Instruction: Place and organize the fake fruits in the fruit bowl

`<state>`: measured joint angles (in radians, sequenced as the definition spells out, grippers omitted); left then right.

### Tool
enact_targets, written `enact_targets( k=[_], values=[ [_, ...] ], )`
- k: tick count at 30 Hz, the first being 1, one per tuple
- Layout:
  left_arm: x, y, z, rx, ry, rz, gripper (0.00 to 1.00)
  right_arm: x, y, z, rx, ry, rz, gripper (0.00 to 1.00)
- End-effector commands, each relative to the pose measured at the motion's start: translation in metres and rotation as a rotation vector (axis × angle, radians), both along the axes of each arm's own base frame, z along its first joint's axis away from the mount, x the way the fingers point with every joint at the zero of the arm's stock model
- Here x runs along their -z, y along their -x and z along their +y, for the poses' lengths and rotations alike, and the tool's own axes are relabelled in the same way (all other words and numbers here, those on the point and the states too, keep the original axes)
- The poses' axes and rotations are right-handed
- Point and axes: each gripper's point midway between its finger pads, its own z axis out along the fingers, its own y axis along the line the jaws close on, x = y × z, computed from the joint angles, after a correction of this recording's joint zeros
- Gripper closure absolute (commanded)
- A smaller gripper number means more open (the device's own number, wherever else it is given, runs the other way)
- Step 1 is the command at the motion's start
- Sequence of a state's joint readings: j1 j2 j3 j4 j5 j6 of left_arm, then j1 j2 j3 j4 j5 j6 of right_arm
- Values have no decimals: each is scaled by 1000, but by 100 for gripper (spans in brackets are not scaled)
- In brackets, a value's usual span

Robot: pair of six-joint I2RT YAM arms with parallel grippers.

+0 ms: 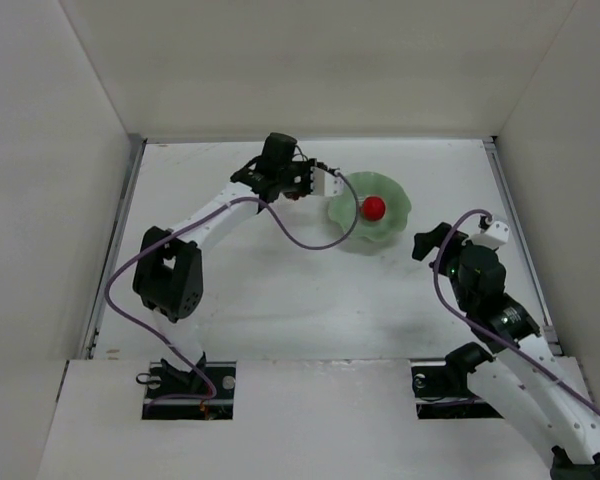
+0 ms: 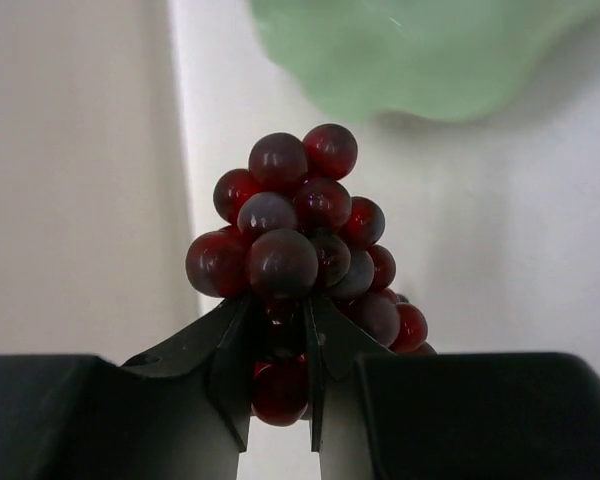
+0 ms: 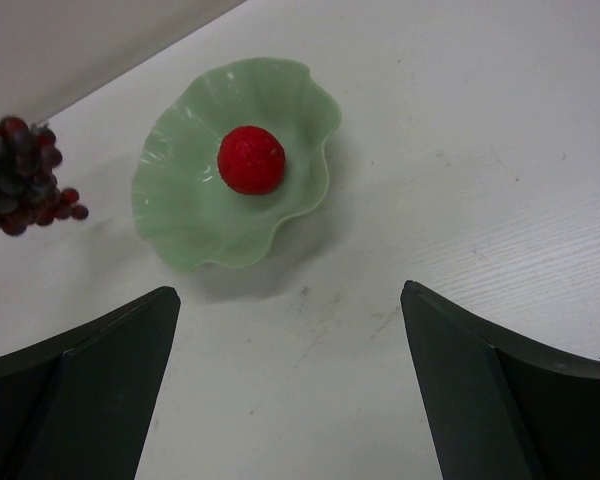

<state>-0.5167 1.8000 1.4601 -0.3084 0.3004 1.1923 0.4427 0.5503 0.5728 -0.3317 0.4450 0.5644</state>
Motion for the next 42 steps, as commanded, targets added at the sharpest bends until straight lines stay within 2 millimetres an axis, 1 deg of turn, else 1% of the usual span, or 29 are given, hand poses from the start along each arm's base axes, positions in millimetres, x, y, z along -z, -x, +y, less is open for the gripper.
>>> enact_targets(
  k=[1,4,6,9,13,16,17,18,19,20,21,22,23,25,26,29,30,31,32,33,34,36,38,40,42],
  values=[
    [-59,-20,-48,25,165,-123,94,-9,-1,-3,10,-17,-42,0],
    [-62,-24,-84,66,228,-162,91,-5,-1,-5,17,-17,-36,0],
    [-65,-26,-110,99,273,-225,89,-4,1,-8,27,-19,-35,0],
    [-68,-30,-143,123,334,-283,86,-3,5,-17,65,-40,-37,0],
    [-72,-27,-171,132,386,-279,85,-3,12,-30,109,-58,-44,0],
    [-69,-21,-179,143,386,-255,81,0,14,-35,119,-53,-34,0],
    [-63,-18,-180,151,376,-242,78,1,14,-35,118,-51,-30,0],
    [-57,-16,-180,156,361,-230,72,2,14,-34,114,-49,-26,0],
    [-52,-13,-179,161,348,-216,64,3,14,-33,112,-48,-21,0],
    [-47,-11,-179,161,337,-201,53,3,13,-32,107,-48,-19,0],
    [-43,-9,-177,160,328,-187,41,3,13,-31,104,-47,-17,0],
    [-43,-7,-175,157,327,-177,29,2,12,-31,100,-46,-17,0],
    [-45,-5,-174,155,328,-172,21,1,12,-30,98,-46,-20,0],
    [-58,-3,-170,145,341,-181,0,-1,11,-30,97,-42,-21,0],
    [-65,-3,-166,139,345,-186,0,-2,11,-30,97,-41,-22,0],
    [-96,-7,-144,86,366,-223,0,-5,11,-33,104,-35,-28,0],
    [-111,-10,-131,49,382,-245,0,-6,11,-34,108,-34,-31,0],
    [-125,-13,-115,6,401,-262,0,-6,11,-35,111,-34,-31,0],
    [-142,-16,-94,-57,431,-280,0,-5,11,-36,115,-33,-28,0],
    [-152,-17,-73,-116,461,-287,0,-3,11,-36,117,-31,-22,0],
    [-161,-16,-57,-157,489,-293,0,1,9,-38,125,-27,-9,0],
    [-177,-10,-14,-265,567,-300,0,14,5,-41,138,-9,45,0],
    [-188,1,33,-377,644,-302,0,26,0,-44,143,8,101,0],
    [-194,14,82,-480,680,-319,0,28,-5,-46,142,7,132,0],
    [-192,25,142,-619,700,-336,0,26,-7,-48,144,-8,133,0]
  ],
)
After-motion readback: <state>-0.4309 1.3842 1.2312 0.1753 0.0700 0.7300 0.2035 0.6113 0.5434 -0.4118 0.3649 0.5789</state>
